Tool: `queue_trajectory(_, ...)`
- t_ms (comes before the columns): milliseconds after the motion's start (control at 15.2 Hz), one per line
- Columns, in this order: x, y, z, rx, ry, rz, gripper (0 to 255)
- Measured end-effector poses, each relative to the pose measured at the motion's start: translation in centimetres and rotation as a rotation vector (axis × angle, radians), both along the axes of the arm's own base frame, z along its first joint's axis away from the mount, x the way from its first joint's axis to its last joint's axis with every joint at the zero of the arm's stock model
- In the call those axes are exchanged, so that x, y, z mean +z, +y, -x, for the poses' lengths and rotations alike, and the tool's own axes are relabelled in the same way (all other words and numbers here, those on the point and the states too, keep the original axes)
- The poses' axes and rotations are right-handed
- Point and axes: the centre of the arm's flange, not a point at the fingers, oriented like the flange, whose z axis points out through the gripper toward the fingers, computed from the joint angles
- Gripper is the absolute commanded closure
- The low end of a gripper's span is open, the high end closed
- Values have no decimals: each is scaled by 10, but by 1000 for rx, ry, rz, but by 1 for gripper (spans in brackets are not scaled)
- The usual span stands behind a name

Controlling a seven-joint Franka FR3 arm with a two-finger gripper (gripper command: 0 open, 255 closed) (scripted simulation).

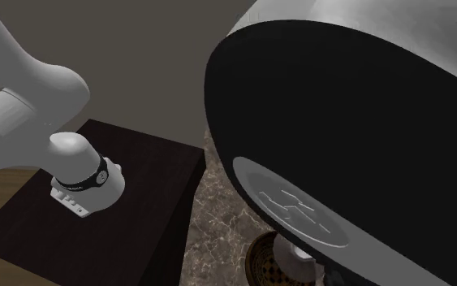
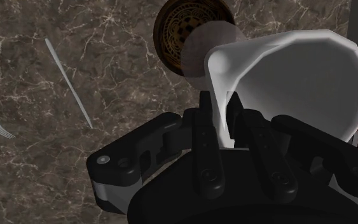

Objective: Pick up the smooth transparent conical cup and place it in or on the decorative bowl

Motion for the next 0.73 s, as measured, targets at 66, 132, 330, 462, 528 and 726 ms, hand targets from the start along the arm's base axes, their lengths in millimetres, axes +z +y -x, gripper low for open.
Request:
queue_trajectory(66, -5, 0, 0, 0, 0, 0, 255)
queue_trajectory(132, -10, -1, 0, 1, 0, 0, 255)
queue_trajectory(330, -25, -2, -1, 1, 0, 0, 255)
queue_trajectory(462, -36, -3, -2, 1, 0, 0, 255)
queue_trajectory(528, -40, -2, 0, 1, 1, 0, 255)
queue_trajectory(726, -56, -1, 0, 1, 0, 0, 255)
